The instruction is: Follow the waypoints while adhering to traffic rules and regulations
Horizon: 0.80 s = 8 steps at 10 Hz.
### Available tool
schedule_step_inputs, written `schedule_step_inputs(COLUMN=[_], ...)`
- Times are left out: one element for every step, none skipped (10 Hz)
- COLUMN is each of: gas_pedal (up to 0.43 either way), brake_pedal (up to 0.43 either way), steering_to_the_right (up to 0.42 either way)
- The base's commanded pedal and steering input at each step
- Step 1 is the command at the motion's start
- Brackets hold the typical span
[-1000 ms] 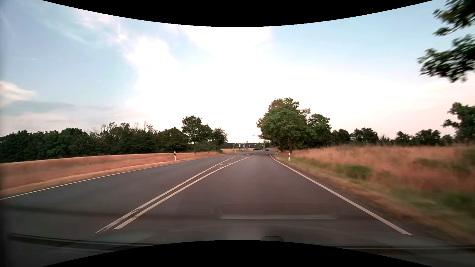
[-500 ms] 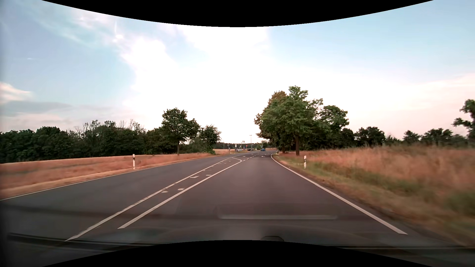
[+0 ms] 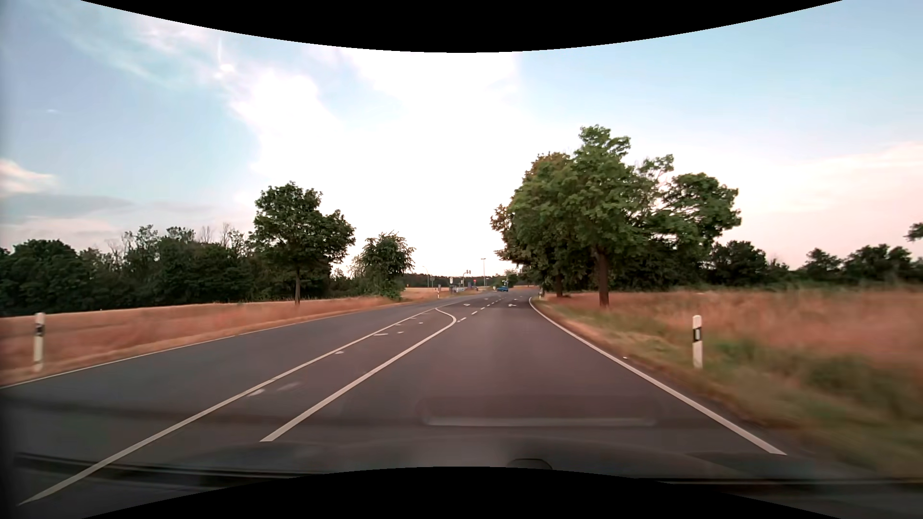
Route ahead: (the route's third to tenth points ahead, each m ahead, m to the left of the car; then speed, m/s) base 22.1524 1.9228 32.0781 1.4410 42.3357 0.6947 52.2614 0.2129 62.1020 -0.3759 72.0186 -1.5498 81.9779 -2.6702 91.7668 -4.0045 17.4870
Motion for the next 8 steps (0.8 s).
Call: schedule_step_inputs(gas_pedal=[0.0, 0.0, 0.0, 0.0, 0.0, 0.0, 0.0, 0.0], brake_pedal=[0.0, 0.0, 0.0, 0.0, 0.0, 0.0, 0.0, 0.0], steering_to_the_right=[-0.013, -0.019, -0.021, -0.022, -0.022, -0.022, -0.021, -0.02])
